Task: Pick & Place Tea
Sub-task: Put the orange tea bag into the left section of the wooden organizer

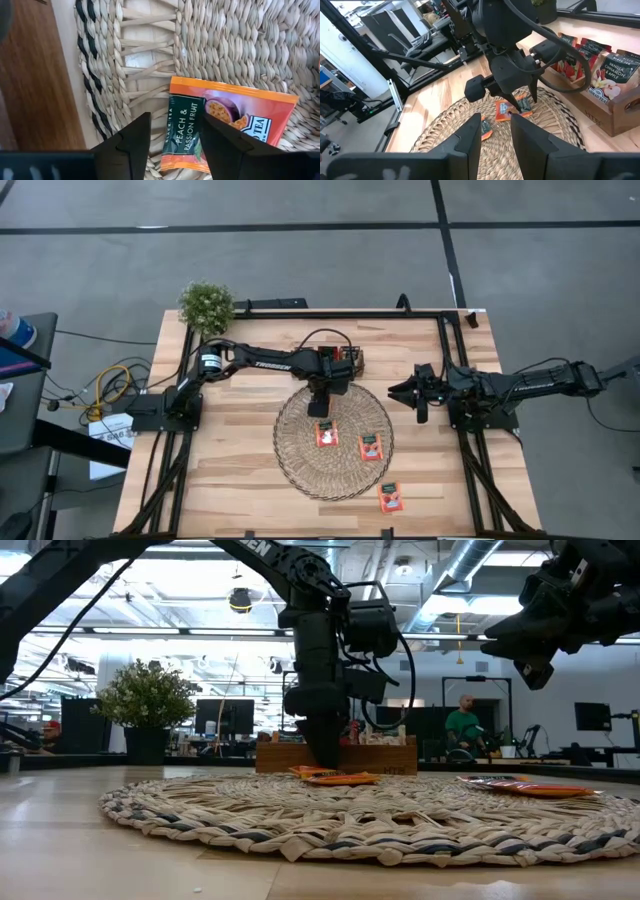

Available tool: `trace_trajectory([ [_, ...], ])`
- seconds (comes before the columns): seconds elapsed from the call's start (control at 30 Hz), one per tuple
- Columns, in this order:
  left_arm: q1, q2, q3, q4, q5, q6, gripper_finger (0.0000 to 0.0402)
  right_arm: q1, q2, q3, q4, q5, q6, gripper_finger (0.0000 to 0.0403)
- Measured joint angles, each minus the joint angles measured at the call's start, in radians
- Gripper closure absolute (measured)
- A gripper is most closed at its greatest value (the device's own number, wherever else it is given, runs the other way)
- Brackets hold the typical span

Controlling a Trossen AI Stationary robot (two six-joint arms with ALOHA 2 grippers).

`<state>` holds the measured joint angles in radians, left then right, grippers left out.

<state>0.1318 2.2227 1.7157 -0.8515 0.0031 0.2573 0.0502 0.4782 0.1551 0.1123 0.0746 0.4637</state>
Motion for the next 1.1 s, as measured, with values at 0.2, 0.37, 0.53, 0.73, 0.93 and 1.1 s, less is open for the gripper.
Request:
trace_trajectory([
  [0.2,0.000,0.000,0.000,-0.002,0.007,0.000,0.0287,0.000,0.000,0.000,0.000,0.000,0.000,0.0305],
  [0.37,0.000,0.000,0.000,-0.002,0.008,-0.001,0.0315,0.000,0.000,0.000,0.000,0.000,0.000,0.0305],
  [0.53,0.000,0.000,-0.001,-0.002,0.007,-0.001,0.0335,0.000,0.000,0.000,0.000,0.000,0.000,0.0305],
  [0.73,0.000,0.001,-0.001,-0.002,0.002,-0.003,0.0358,0.000,0.000,0.000,0.000,0.000,0.000,0.0305],
  [0.93,0.000,0.001,-0.001,-0.002,0.002,-0.003,0.0379,0.000,0.000,0.000,-0.001,0.000,0.000,0.0305],
  [1.1,0.000,0.002,-0.001,-0.002,0.002,-0.008,0.0396,0.000,0.000,0.000,-0.001,0.000,0.000,0.0305],
])
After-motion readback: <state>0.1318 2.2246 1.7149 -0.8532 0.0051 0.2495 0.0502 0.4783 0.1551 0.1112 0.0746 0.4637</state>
